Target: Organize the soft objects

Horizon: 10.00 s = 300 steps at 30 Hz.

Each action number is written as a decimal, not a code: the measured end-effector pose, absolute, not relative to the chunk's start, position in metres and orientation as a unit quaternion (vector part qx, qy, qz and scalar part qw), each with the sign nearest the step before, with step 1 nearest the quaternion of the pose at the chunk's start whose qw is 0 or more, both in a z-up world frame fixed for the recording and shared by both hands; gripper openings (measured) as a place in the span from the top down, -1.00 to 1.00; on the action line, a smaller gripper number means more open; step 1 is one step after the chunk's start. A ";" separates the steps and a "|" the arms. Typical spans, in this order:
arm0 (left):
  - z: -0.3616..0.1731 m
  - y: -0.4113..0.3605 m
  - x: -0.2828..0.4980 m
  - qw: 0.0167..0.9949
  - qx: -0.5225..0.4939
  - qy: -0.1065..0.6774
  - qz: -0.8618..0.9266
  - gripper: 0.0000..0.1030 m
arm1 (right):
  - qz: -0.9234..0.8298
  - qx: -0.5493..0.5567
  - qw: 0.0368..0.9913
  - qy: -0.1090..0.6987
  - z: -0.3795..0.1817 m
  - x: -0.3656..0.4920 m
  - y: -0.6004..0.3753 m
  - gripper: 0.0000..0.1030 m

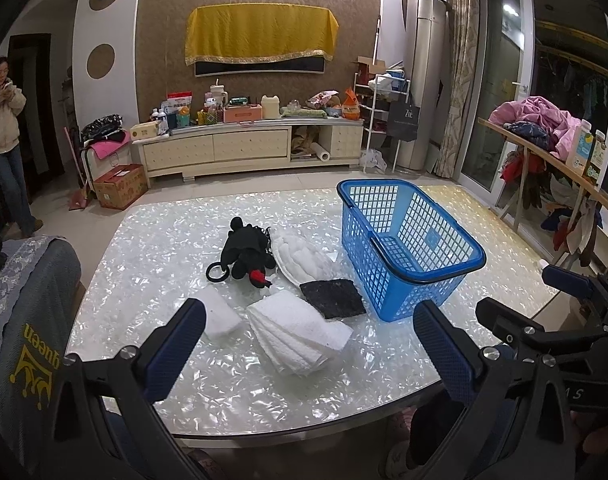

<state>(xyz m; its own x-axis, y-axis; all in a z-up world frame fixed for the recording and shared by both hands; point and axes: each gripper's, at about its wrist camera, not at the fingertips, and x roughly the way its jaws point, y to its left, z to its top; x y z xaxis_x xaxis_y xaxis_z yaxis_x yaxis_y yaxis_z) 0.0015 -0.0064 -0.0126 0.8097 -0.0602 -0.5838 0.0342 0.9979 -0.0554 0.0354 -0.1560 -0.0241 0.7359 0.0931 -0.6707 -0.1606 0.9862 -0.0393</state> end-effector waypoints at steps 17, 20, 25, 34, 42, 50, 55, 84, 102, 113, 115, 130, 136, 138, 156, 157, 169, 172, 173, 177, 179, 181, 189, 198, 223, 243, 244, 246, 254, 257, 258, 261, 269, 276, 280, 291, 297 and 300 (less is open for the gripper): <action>-0.072 0.036 0.058 0.865 -0.112 0.485 -0.066 -1.00 | 0.115 -0.060 0.888 0.441 -0.063 0.080 -0.128 -1.00; -0.097 0.069 0.069 0.835 -0.189 0.512 -0.074 -1.00 | 0.133 -0.072 0.875 0.460 -0.073 0.093 -0.111 -1.00; -0.114 0.109 0.084 0.823 -0.178 0.539 -0.009 -1.00 | 0.173 -0.094 0.854 0.482 -0.088 0.118 -0.075 -1.00; -0.130 0.156 0.109 0.821 -0.154 0.549 0.003 -1.00 | 0.215 -0.118 0.814 0.527 -0.122 0.150 -0.022 -1.00; -0.165 0.173 0.136 0.802 -0.127 0.583 0.002 -1.00 | 0.233 -0.132 0.774 0.574 -0.167 0.170 0.013 -0.45; -0.181 0.178 0.153 0.792 -0.120 0.597 -0.035 -1.00 | 0.210 -0.176 0.760 0.590 -0.197 0.176 0.023 -0.40; -0.186 0.176 0.158 0.789 -0.117 0.601 -0.051 -1.00 | 0.187 -0.217 0.767 0.574 -0.204 0.172 0.033 -0.15; -0.218 0.150 0.273 0.768 -0.107 0.631 0.026 -1.00 | 0.200 -0.137 0.787 0.568 -0.179 0.177 -0.023 0.41; -0.231 0.123 0.293 0.738 -0.116 0.652 0.130 -0.81 | 0.210 -0.111 0.792 0.563 -0.166 0.178 -0.051 0.47; -0.221 0.135 0.260 0.753 -0.115 0.642 0.087 0.11 | 0.205 -0.115 0.804 0.546 -0.142 0.164 -0.055 0.66; -0.214 0.137 0.240 0.756 -0.119 0.639 0.074 0.11 | 0.202 -0.119 0.807 0.541 -0.135 0.160 -0.055 0.67; -0.141 0.126 0.144 0.808 -0.096 0.581 -0.026 0.09 | 0.193 -0.194 0.824 0.495 -0.078 0.116 -0.048 0.67; -0.126 0.116 0.138 0.816 -0.083 0.572 -0.036 0.09 | 0.192 -0.215 0.831 0.476 -0.054 0.115 -0.060 0.67; -0.125 0.113 0.135 0.815 -0.078 0.573 -0.037 0.09 | 0.186 -0.218 0.837 0.466 -0.041 0.120 -0.070 0.66; -0.114 0.083 0.146 0.816 -0.065 0.572 -0.045 0.07 | 0.094 -0.186 0.849 0.485 -0.041 0.201 -0.164 0.66; -0.115 0.082 0.147 0.817 -0.065 0.572 -0.046 0.07 | 0.089 -0.183 0.846 0.492 -0.049 0.207 -0.169 0.66; -0.141 0.077 0.162 0.800 -0.064 0.595 -0.040 0.07 | 0.076 -0.189 0.808 0.553 -0.107 0.246 -0.175 0.64; -0.145 0.079 0.165 0.797 -0.065 0.599 -0.037 0.07 | 0.077 -0.201 0.801 0.558 -0.110 0.243 -0.174 0.61; -0.146 0.080 0.166 0.796 -0.065 0.600 -0.036 0.07 | 0.078 -0.202 0.799 0.561 -0.111 0.243 -0.173 0.60; -0.148 0.080 0.167 0.796 -0.064 0.602 -0.035 0.07 | 0.087 -0.183 0.798 0.567 -0.111 0.239 -0.173 0.46; -0.147 0.079 0.166 0.796 -0.063 0.602 -0.035 0.07 | 0.089 -0.177 0.802 0.564 -0.110 0.237 -0.175 0.30; -0.146 0.078 0.165 0.796 -0.061 0.601 -0.034 0.06 | 0.094 -0.170 0.804 0.563 -0.107 0.232 -0.175 0.07; -0.136 0.070 0.159 0.801 -0.050 0.595 -0.033 0.06 | 0.099 -0.145 0.816 0.551 -0.085 0.215 -0.186 -0.57; -0.116 0.047 0.160 0.809 -0.028 0.586 -0.044 0.06 | 0.109 -0.117 0.830 0.535 -0.056 0.188 -0.199 -0.98; -0.036 -0.087 0.219 0.818 0.061 0.547 -0.167 0.06 | 0.098 -0.030 0.828 0.551 -0.051 0.170 -0.267 -0.99; -0.089 -0.170 0.302 0.794 0.110 0.569 -0.183 0.06 | 0.104 0.022 0.818 0.566 -0.079 0.204 -0.301 -0.99; -0.094 -0.172 0.307 0.795 0.114 0.567 -0.184 0.06 | 0.102 0.023 0.815 0.569 -0.083 0.206 -0.300 -0.99; -0.101 -0.177 0.315 0.793 0.123 0.565 -0.191 0.06 | 0.101 0.022 0.813 0.573 -0.087 0.210 -0.301 -0.99; -0.135 -0.188 0.359 0.773 0.151 0.584 -0.196 0.06 | 0.101 0.030 0.806 0.582 -0.102 0.220 -0.302 -0.99; -0.143 -0.190 0.370 0.768 0.157 0.590 -0.195 0.06 | 0.100 0.035 0.805 0.584 -0.106 0.222 -0.306 -0.99; -0.145 -0.190 0.372 0.768 0.159 0.590 -0.195 0.06 | 0.100 0.036 0.805 0.584 -0.107 0.222 -0.307 -0.99; -0.144 -0.193 0.375 0.765 0.161 0.591 -0.198 0.06 | 0.111 0.047 0.806 0.579 -0.110 0.224 -0.307 -0.99; -0.150 -0.196 0.383 0.754 0.180 0.603 -0.191 0.00 | 0.111 0.049 0.799 0.589 -0.124 0.229 -0.301 -0.99; -0.151 -0.201 0.376 0.757 0.185 0.598 -0.191 -0.13 | 0.105 0.045 0.800 0.589 -0.124 0.227 -0.298 -0.99; -0.141 -0.200 0.365 0.766 0.185 0.589 -0.179 -0.16 | 0.101 0.043 0.804 0.585 -0.115 0.222 -0.299 -0.99; -0.090 -0.187 0.323 0.786 0.143 0.575 -0.179 -0.70 | 0.086 0.050 0.819 0.565 -0.080 0.200 -0.303 -0.99; -0.058 -0.168 0.280 0.802 0.134 0.555 -0.177 -0.90 | 0.085 0.039 0.831 0.549 -0.055 0.181 -0.289 -0.99; -0.045 -0.156 0.266 0.808 0.124 0.549 -0.172 -1.00 | 0.091 0.033 0.835 0.542 -0.048 0.173 -0.280 -0.99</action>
<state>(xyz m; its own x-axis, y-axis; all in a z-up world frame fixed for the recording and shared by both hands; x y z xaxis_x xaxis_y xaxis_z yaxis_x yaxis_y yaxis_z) 0.2656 -0.1563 -0.0455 0.3371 -0.1420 -0.9307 0.4143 0.9101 0.0112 0.1734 -0.2797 -0.0479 0.3969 0.1875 -0.8985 -0.1155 0.9813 0.1537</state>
